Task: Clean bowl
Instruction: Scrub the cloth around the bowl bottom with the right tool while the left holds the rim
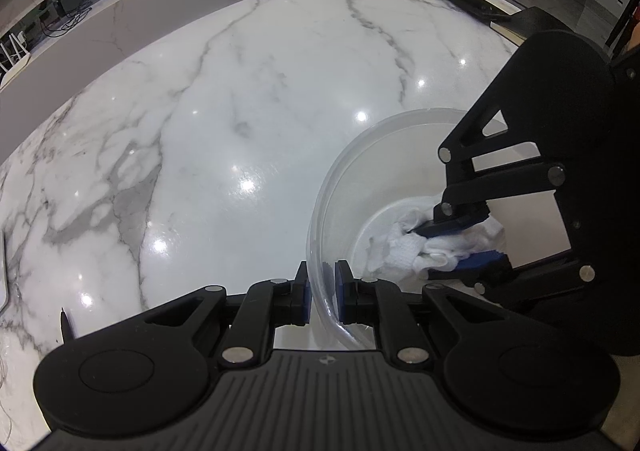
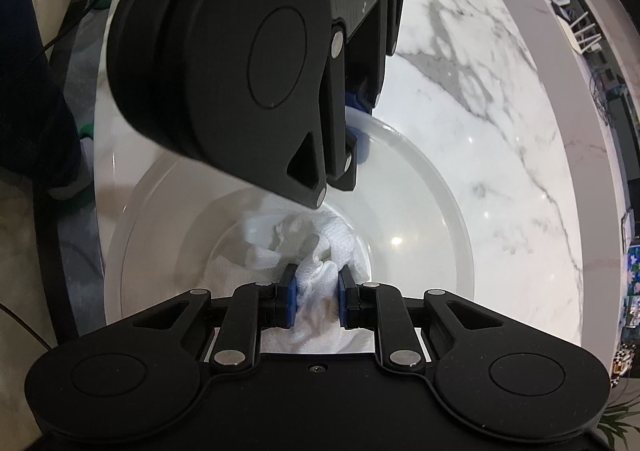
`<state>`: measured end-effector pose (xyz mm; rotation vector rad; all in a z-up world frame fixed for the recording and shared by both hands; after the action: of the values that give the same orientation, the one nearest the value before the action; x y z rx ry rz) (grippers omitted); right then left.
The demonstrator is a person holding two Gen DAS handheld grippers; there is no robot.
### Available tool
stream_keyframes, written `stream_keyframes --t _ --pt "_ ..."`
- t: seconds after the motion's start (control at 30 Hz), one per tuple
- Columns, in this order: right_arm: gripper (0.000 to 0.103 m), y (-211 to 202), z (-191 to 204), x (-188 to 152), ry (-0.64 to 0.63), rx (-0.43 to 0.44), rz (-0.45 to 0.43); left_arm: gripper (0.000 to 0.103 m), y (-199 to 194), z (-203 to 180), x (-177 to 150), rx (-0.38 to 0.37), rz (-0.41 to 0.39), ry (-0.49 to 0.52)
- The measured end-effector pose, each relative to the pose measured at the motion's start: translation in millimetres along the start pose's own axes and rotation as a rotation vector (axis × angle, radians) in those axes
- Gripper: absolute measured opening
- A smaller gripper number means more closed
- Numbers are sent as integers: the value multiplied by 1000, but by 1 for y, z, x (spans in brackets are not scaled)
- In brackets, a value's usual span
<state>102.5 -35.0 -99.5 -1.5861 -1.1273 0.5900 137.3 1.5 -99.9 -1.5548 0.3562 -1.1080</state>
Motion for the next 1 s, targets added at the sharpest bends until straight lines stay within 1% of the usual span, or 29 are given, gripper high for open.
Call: stream_keyframes --t 0.3,0.5,0.77,1.0 --pt "17 -1 -2 -10 3 -7 23 10 1 1 -1 0 -1 0" --pt "17 2 -9 -10 13 -15 28 10 1 1 -1 0 0 0" --pt "17 7 -16 -7 19 -42 21 11 1 2 -1 3 -3 -5" --pt "17 13 -21 0 13 -75 -10 12 1 2 0 4 -1 -12"
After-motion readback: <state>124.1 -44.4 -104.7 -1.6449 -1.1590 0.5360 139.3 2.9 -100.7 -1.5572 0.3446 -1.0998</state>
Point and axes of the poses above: each gripper's, at about its wrist camera, not at the fingertips, and y roughly the way its jaws point, z to its left, x to its top, the point moved 2 cm from there along y, roughly the way its jaws point, and after that the axes turned 7 degrees about y, right-handed, at the moved point
